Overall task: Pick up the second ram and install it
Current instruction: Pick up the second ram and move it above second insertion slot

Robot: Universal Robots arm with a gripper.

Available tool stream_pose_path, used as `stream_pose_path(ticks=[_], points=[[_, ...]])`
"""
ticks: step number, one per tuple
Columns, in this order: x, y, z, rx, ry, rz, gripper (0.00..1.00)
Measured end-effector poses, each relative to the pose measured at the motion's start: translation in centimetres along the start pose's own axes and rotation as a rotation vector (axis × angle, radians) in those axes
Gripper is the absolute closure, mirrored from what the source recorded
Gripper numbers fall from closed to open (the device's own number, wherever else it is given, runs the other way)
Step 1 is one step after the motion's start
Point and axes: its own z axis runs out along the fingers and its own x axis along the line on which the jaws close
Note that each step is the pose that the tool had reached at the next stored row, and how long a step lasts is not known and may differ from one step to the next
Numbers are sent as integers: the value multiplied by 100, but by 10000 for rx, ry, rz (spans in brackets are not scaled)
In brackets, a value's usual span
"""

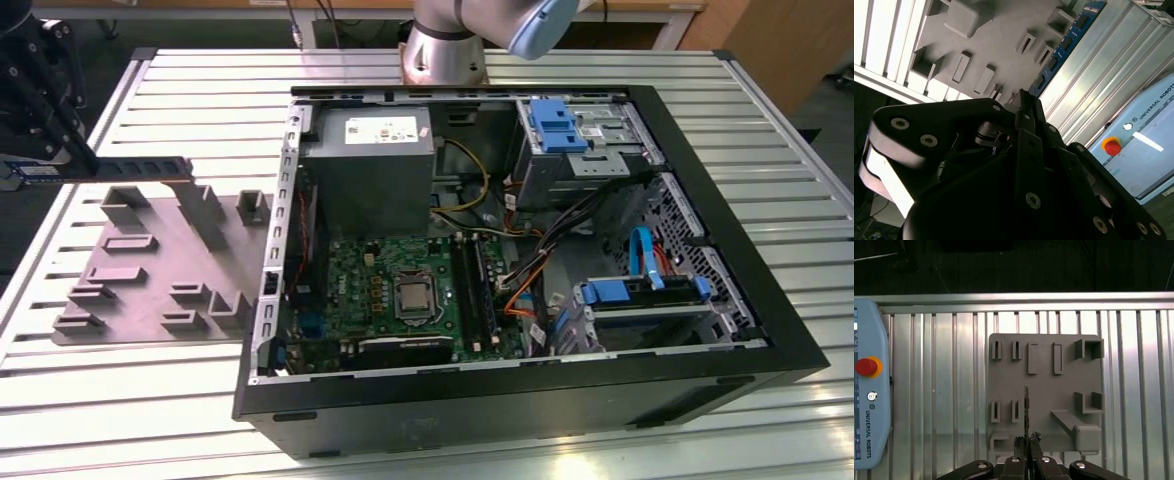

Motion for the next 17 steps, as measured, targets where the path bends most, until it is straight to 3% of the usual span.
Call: stream_pose_path(ticks=[17], points=[[-2,-42,2,0,0,0,86]])
